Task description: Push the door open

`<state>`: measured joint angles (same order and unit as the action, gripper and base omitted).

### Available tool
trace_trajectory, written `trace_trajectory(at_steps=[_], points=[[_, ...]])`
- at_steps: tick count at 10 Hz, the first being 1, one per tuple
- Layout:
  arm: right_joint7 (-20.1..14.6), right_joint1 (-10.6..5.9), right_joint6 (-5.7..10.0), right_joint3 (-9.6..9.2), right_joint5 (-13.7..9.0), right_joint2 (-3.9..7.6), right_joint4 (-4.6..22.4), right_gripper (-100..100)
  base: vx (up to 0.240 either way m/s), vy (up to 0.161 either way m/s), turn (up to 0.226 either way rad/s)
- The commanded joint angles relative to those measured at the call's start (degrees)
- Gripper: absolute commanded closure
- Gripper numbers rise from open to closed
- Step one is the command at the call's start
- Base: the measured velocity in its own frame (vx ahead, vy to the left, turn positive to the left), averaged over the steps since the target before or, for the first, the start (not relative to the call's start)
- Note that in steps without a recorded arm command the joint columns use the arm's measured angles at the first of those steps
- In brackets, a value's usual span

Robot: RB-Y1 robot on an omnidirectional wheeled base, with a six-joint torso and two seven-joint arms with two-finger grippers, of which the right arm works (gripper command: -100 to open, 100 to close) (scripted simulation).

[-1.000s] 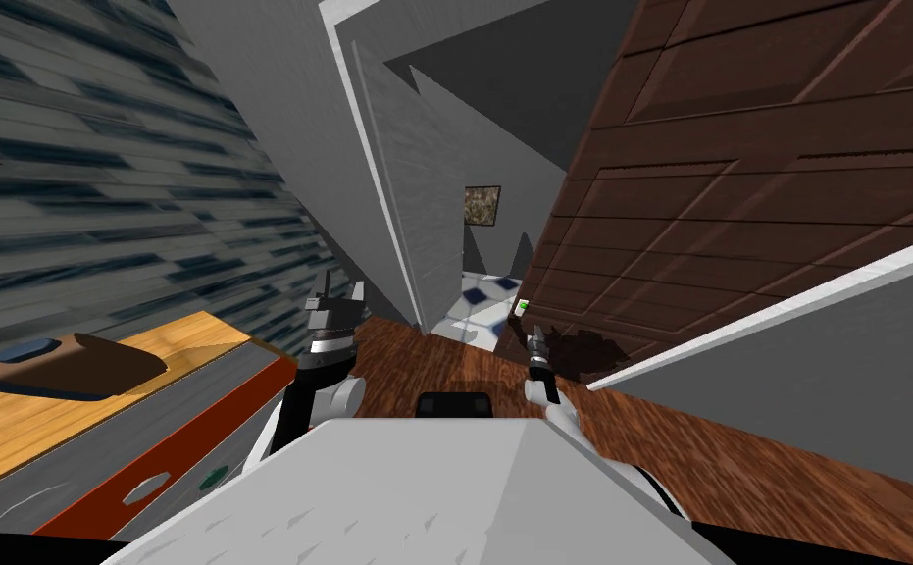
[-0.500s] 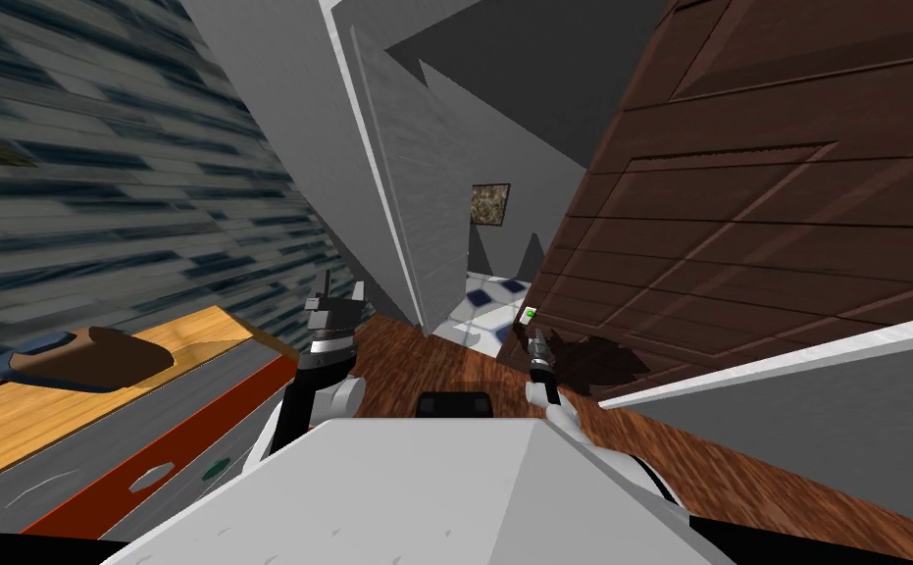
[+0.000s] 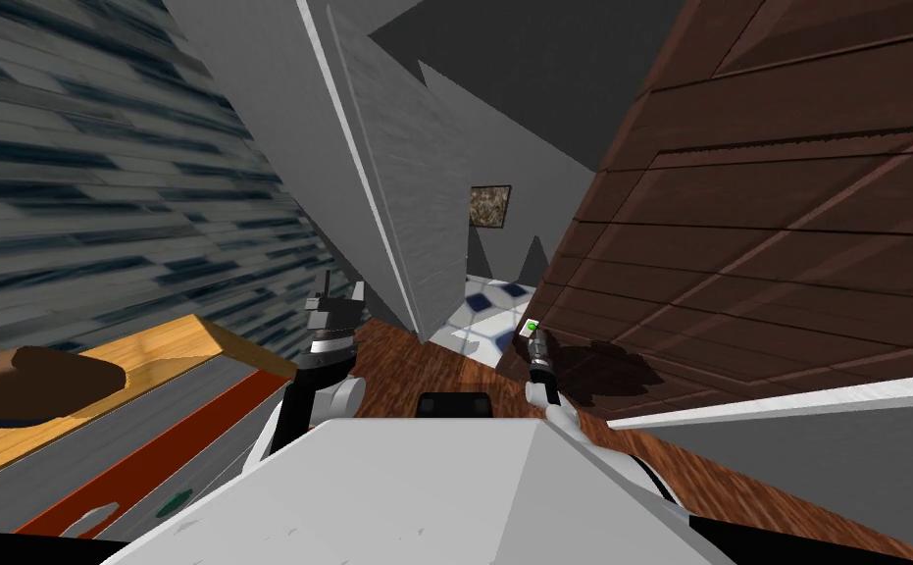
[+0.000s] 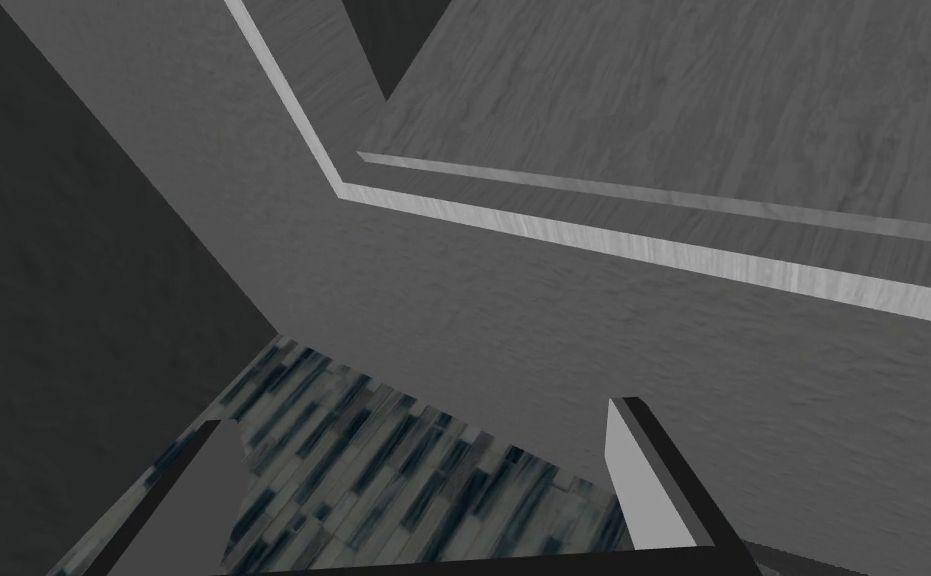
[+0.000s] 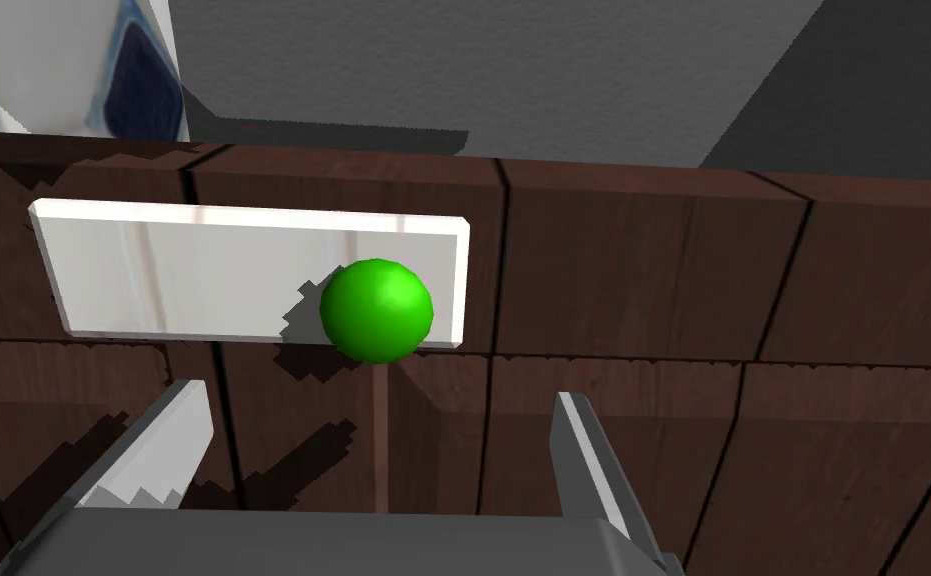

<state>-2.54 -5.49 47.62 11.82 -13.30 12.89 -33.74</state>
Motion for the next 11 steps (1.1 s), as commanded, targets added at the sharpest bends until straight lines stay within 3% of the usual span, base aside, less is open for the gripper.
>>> trace_trajectory(at_steps=[1,4,5,10,11], points=[[0.1,-0.09,0.11,0.18,-0.1,-0.06,0.3,-100,0.207,-0.068,0.028],[0.2,-0.14,0.11,0.31,-0.1,-0.12,0.4,-100,0.147,-0.067,0.018],[0.2,-0.14,0.11,0.31,-0.1,-0.12,0.4,100,-0.014,0.013,-0.002],[0.2,-0.14,0.11,0.31,-0.1,-0.12,0.4,100,-0.012,0.007,0.0],[1.1,-0.4,0.11,1.09,-0.6,-0.46,0.7,100,0.097,-0.024,-0.045]])
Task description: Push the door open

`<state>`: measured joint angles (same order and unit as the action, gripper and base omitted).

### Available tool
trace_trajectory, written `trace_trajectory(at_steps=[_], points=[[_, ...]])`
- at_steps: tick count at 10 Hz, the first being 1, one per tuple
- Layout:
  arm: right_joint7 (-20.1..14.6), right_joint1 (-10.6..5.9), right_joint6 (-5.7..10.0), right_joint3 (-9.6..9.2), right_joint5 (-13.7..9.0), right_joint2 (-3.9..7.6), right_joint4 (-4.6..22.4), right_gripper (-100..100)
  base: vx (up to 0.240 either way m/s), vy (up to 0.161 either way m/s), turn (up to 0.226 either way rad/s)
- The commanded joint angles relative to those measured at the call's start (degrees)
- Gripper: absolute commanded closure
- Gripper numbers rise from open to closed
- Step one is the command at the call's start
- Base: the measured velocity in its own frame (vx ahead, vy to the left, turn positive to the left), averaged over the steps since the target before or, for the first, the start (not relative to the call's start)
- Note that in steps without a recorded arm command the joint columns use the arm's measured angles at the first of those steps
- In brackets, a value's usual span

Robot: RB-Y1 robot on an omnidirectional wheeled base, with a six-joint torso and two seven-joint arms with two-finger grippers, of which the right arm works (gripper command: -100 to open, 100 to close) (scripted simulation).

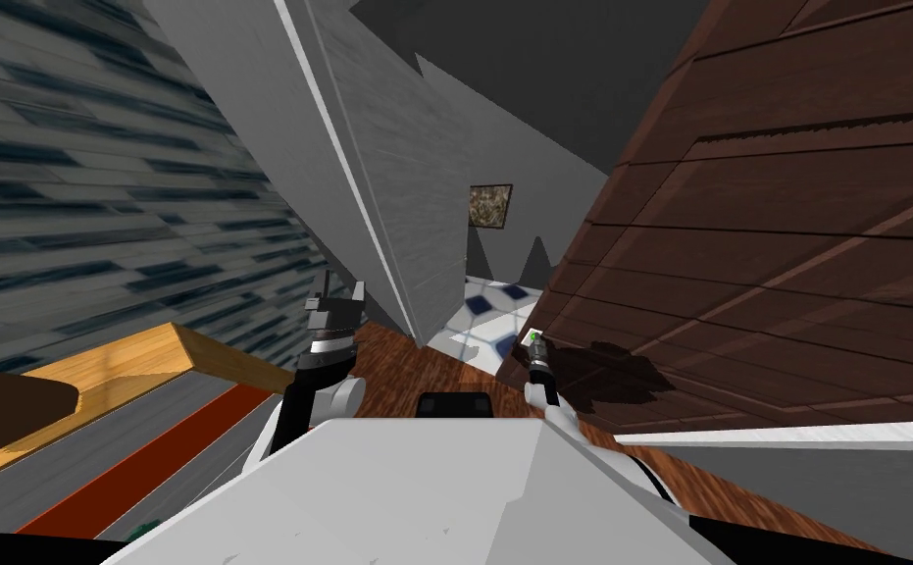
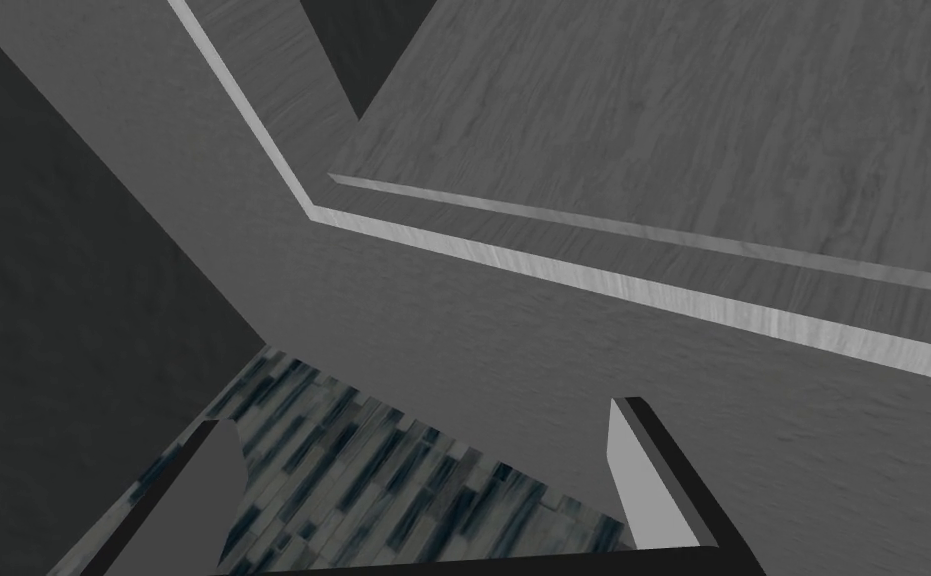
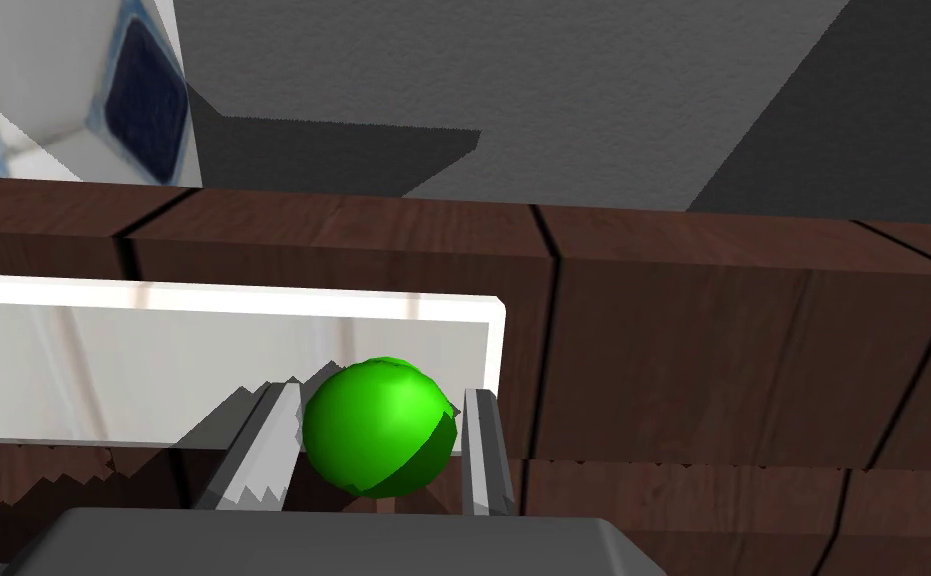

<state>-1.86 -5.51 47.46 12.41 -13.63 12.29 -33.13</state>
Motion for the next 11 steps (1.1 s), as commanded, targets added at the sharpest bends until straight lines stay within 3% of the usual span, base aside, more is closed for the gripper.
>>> trace_trajectory(at_steps=[1,5,8,9,11], points=[[0.6,-0.45,0.29,0.7,-0.4,0.06,0.1,100,0.148,-0.042,-0.033],[2.8,-1.27,0.59,2.78,-1.6,-0.75,0.6,100,0.182,-0.04,-0.037],[2.8,-1.27,0.59,2.78,-1.6,-0.75,0.6,100,0.055,-0.023,-0.002],[4.2,-1.79,0.78,4.11,-2.5,-1.28,0.9,100,0.097,-0.011,-0.069],[5.0,-2.08,0.88,4.83,-2.9,-1.56,1.1,100,0.162,-0.034,-0.054]])
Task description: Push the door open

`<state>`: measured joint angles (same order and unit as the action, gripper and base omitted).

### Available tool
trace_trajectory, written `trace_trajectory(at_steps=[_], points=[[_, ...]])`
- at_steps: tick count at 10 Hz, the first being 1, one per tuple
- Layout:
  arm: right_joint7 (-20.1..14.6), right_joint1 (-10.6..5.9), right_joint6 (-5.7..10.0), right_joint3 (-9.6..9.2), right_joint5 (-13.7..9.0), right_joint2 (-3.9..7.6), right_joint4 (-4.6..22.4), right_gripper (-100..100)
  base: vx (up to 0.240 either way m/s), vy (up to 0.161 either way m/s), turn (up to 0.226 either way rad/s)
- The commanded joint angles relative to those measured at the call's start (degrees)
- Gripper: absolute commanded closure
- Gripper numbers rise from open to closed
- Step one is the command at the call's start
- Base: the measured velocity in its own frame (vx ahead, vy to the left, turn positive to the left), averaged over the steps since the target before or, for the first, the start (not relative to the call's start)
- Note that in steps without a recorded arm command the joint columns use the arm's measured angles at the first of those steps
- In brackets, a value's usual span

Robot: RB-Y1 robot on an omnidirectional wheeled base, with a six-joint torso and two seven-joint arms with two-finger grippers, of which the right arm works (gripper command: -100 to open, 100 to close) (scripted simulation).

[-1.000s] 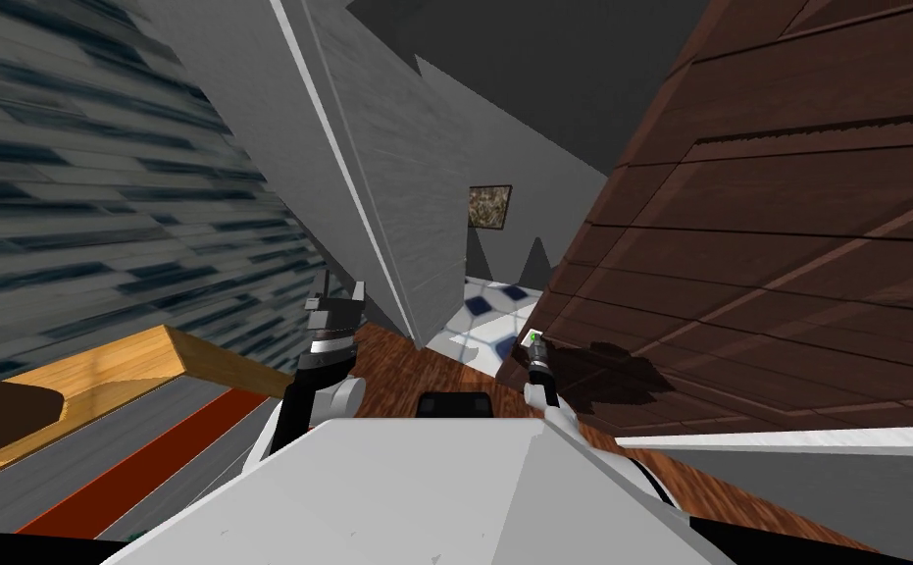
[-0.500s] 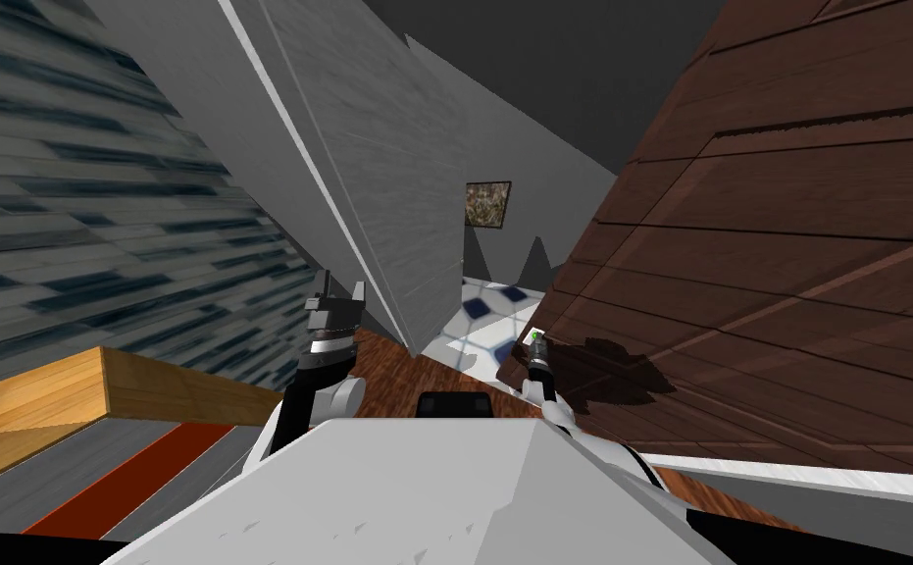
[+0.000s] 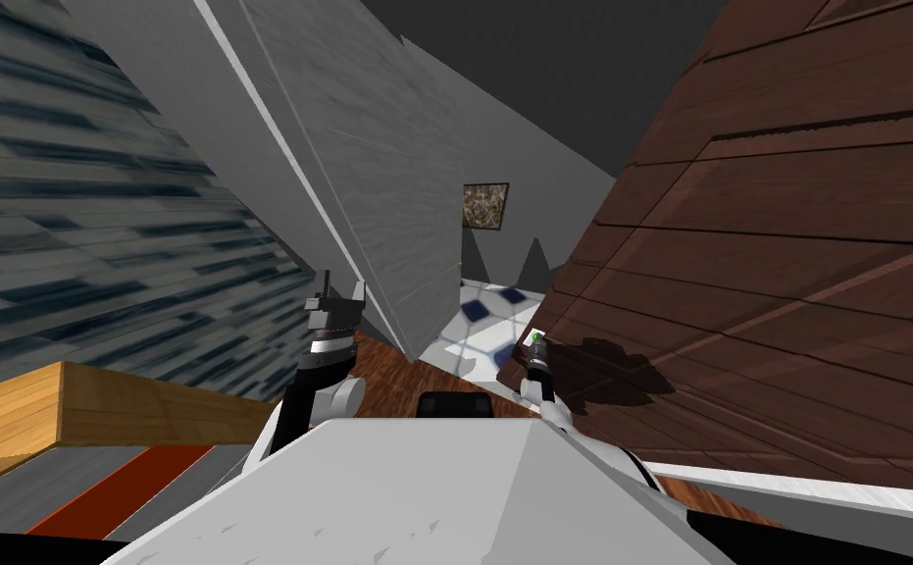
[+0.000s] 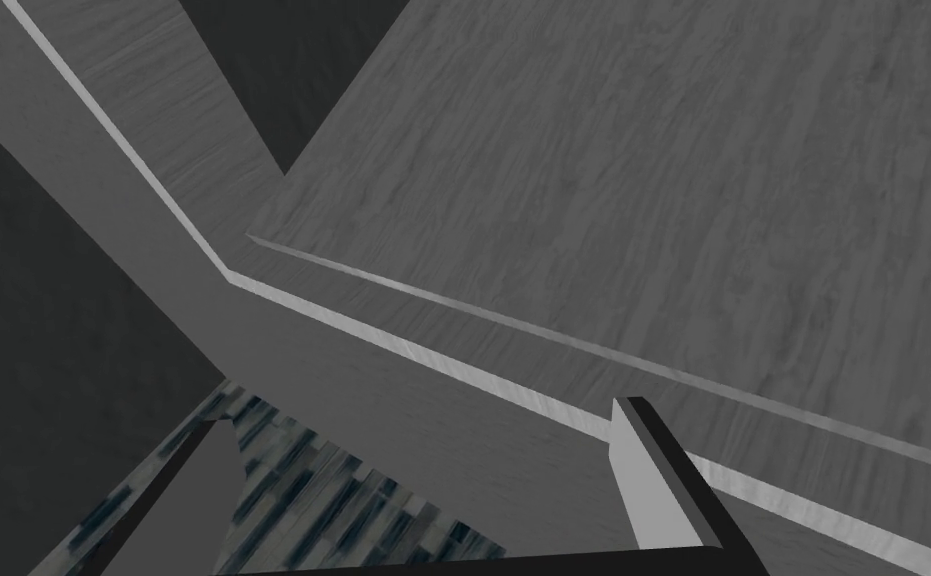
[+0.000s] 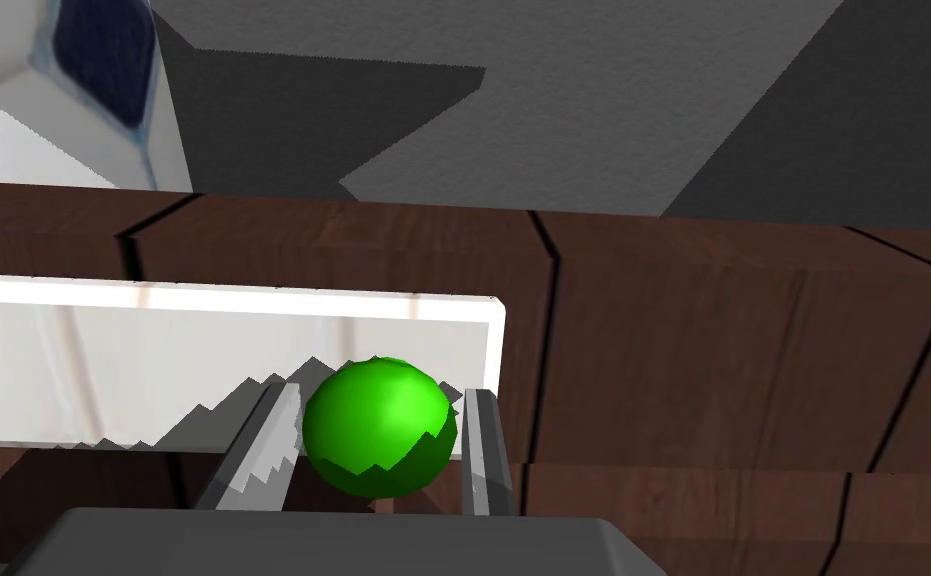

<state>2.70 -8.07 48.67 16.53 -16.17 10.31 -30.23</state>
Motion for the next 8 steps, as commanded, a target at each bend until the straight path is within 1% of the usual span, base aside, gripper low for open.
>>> trace_trajectory(at_steps=[1,2,4,8], points=[[0.4,0.49,-0.33,0.7,-0.3,0.43,-1.8,100,0.1,-0.045,0.003],[1.6,0.04,-0.17,1.83,-1.0,-0.01,-1.5,100,0.155,-0.035,-0.037],[2.9,-0.41,-0.01,2.99,-1.7,-0.46,-1.2,100,0.19,-0.051,-0.073],[6.2,-1.64,0.44,6.12,-3.6,-1.69,-0.5,100,0.191,-0.07,-0.061]])
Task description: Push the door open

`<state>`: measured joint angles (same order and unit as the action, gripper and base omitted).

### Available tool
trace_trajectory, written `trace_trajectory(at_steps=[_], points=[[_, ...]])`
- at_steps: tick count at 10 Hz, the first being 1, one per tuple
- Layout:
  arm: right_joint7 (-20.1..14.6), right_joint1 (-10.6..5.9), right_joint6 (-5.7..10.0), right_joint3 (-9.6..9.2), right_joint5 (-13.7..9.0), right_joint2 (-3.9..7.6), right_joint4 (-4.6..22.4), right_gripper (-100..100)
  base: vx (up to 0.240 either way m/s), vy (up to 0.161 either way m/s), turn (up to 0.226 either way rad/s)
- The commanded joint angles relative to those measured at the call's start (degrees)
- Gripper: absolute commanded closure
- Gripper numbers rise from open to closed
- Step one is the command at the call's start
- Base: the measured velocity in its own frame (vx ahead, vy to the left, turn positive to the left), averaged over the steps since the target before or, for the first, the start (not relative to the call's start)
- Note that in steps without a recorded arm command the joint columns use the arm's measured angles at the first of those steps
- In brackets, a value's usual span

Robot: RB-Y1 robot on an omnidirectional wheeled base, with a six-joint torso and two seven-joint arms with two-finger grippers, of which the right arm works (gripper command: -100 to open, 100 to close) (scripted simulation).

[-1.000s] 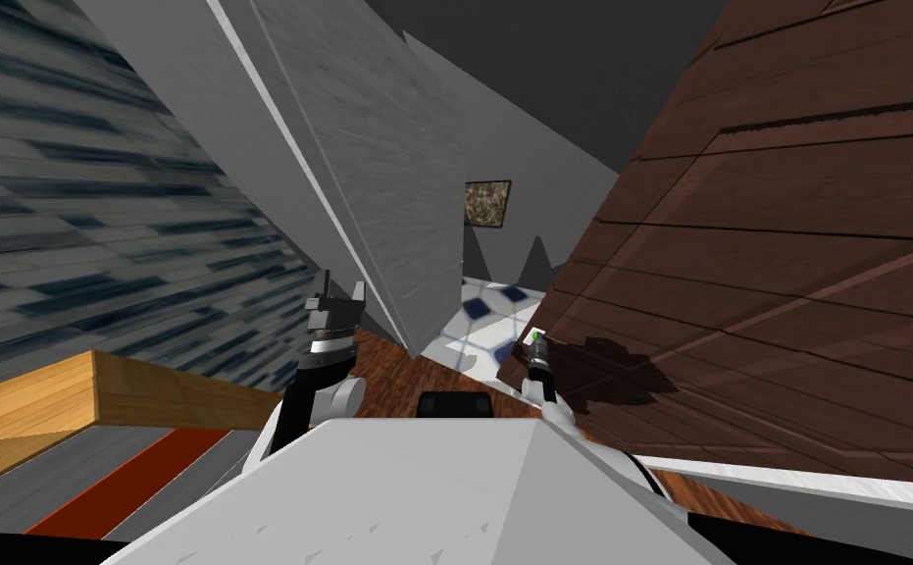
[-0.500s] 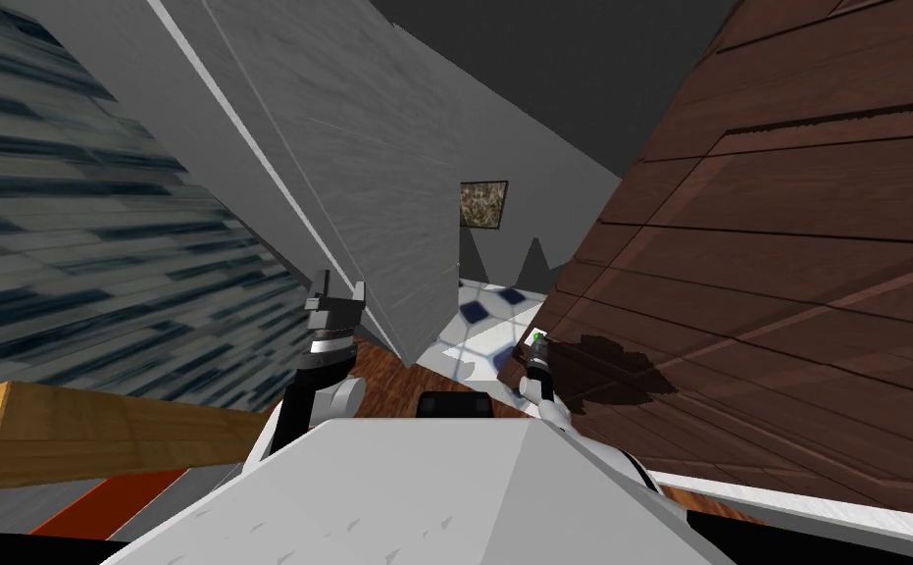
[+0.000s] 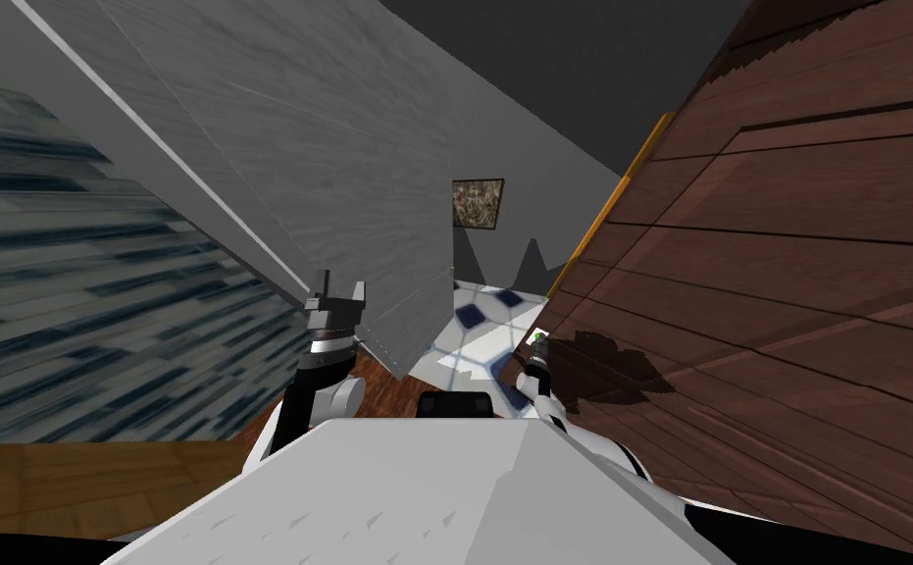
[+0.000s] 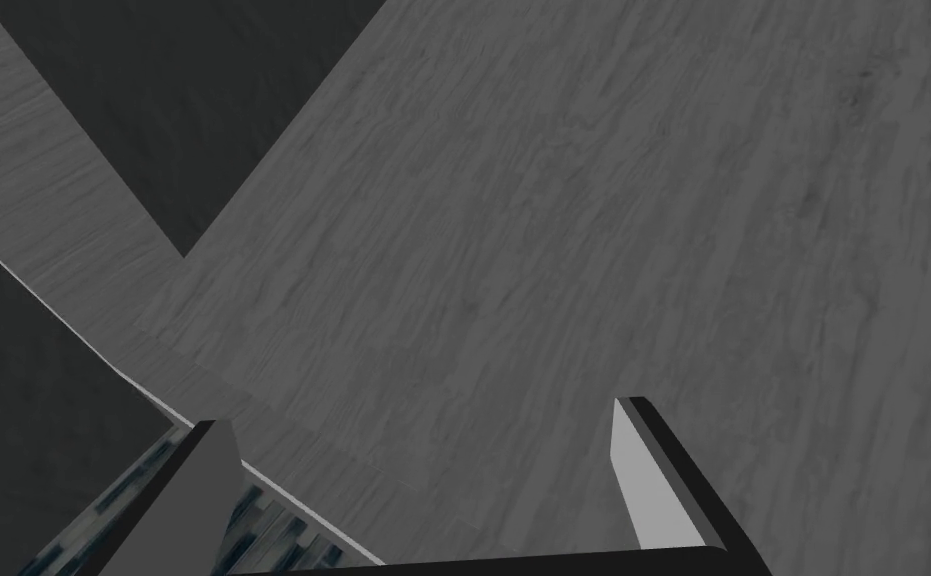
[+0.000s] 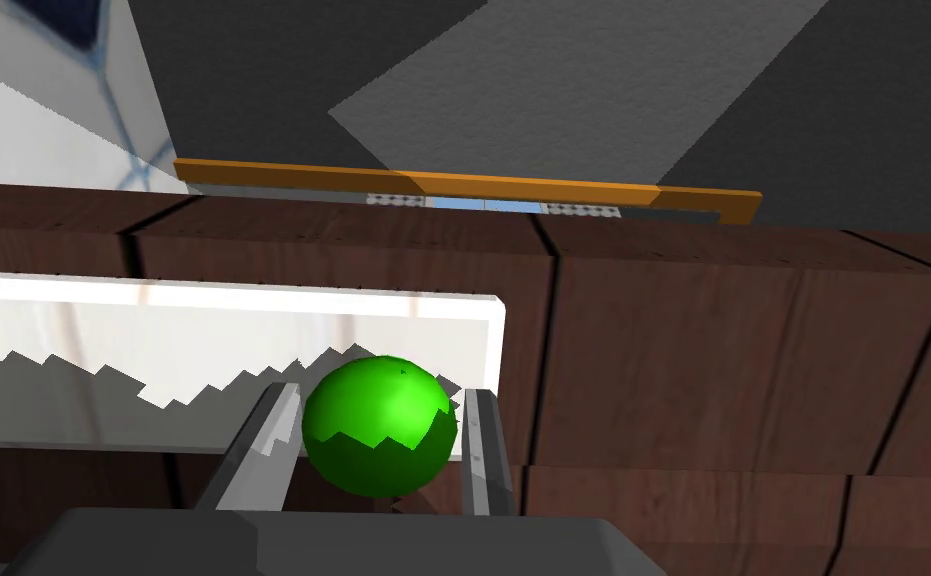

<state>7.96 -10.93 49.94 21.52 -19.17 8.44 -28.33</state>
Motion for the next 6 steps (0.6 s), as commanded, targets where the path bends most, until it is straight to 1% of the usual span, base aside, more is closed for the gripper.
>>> trace_trajectory(at_steps=[1,2,4,5,6], points=[[0.9,1.21,-0.82,1.13,-0.6,0.18,-2.4,100,0.149,-0.02,-0.038],[2.1,0.77,-0.66,2.26,-1.3,-0.26,-2.1,100,0.139,-0.041,-0.071],[3.6,0.22,-0.46,3.67,-2.1,-0.81,-1.8,100,0.204,-0.032,-0.07],[3.6,0.22,-0.46,3.67,-2.1,-0.81,-2.0,100,0.138,-0.046,-0.036],[3.6,0.22,-0.46,3.67,-2.1,-0.81,-1.8,100,0.051,-0.035,0.009]])
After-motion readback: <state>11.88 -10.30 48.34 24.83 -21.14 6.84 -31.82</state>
